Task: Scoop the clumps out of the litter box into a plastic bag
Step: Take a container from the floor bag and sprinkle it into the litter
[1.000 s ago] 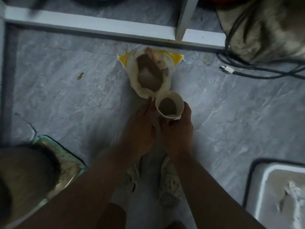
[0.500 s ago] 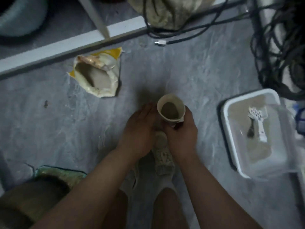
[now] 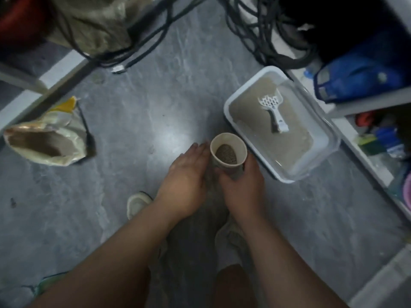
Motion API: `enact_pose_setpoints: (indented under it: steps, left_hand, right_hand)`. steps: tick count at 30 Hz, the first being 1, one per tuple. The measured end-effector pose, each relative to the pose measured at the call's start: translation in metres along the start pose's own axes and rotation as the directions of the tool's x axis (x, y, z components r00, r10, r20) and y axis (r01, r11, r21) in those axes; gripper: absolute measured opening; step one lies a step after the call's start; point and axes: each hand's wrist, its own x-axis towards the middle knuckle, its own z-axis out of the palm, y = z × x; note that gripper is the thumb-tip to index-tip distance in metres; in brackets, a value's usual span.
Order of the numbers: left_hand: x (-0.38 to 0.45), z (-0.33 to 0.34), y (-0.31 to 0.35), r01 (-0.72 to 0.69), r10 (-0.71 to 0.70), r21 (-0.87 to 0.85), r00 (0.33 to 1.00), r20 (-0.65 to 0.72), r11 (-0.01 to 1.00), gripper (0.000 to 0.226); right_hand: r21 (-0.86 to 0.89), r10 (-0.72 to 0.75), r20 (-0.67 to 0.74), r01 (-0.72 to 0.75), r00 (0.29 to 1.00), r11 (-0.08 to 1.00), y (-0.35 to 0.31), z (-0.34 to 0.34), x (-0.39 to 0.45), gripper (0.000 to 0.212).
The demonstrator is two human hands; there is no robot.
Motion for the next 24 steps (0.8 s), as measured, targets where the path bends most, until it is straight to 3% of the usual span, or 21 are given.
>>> enact_pose_setpoints:
  steps: [5, 11, 14, 24]
  left_hand:
    - [0.031, 0.044, 0.061, -0.021, 0.019, 0.026, 0.996, 0.085, 0.999, 0.075]
    - [0.063, 0.075, 0.119, -0.089, 0.060, 0.135, 0.977, 0.205, 0.987, 0.074]
    - [0.075, 0.086, 0.140, -0.118, 0.072, 0.189, 0.970, 0.233, 0.975, 0.076]
    - [0.134, 0.131, 0.153, -0.131, 0.038, 0.307, 0.956, 0.291, 0.942, 0.078]
  right_hand:
    - [0.026, 0.087, -0.069, -0.086, 0.994, 0.996, 0.041, -0.062, 0.014, 0.067]
    - [0.000, 0.175, -0.185, -0.178, 0.967, 0.984, 0.079, -0.125, 0.030, 0.056]
    - [0.059, 0.220, -0.198, -0.212, 0.955, 0.975, 0.093, -0.151, 0.037, 0.063]
    - [0.130, 0.348, -0.188, -0.328, 0.918, 0.936, 0.142, -0.183, 0.074, 0.075]
